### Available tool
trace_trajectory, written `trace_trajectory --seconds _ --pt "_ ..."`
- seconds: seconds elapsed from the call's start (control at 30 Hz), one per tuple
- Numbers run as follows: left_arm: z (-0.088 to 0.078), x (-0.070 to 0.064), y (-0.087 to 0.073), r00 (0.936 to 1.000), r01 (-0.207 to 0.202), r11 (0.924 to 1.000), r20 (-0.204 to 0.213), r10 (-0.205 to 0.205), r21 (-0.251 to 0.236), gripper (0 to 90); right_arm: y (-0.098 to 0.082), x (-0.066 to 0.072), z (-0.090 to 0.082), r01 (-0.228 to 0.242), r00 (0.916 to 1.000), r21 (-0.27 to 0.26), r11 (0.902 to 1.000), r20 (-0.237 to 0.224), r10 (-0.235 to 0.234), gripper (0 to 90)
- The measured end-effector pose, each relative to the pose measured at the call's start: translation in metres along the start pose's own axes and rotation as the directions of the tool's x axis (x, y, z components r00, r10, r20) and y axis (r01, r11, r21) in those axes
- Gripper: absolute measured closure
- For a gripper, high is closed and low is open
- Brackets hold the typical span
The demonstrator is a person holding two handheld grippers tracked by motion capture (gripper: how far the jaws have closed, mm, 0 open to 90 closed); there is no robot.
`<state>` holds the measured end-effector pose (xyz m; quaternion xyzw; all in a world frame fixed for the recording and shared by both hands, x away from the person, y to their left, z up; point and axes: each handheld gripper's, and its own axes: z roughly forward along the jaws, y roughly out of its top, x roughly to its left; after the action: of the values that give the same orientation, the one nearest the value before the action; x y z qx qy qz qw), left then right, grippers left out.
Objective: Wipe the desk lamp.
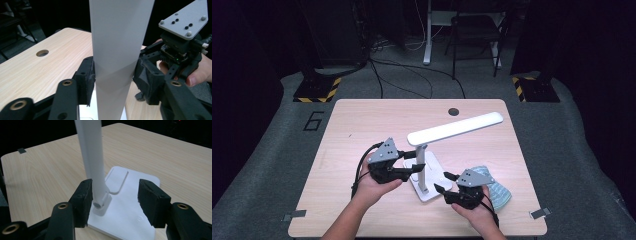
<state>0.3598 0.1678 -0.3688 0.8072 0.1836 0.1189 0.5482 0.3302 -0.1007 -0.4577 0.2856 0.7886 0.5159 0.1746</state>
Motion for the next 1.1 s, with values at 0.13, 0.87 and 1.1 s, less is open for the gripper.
trace_trajectory --seconds 0.13,0.87,1.1 --pt "-0.007 -0.003 -0.002 0.9999 -0.013 0.9999 -0.001 0.013 0.011 45.7 0.008 0.009 0.011 0.023 0.9995 0.012 0.9997 -0.023 -0.022 45.6" --pt "-0.059 0.013 -0.025 0.9974 0.041 0.9991 -0.059 -0.041 -0.012 45.9 0.040 0.024 0.045 0.060 0.9974 -0.004 0.9982 -0.041 -0.060 64.1" --pt "-0.059 0.015 -0.024 0.9972 0.038 0.9992 -0.064 -0.039 -0.016 46.1 0.041 0.020 0.044 0.046 0.9968 -0.002 0.9990 -0.066 -0.046 68.1"
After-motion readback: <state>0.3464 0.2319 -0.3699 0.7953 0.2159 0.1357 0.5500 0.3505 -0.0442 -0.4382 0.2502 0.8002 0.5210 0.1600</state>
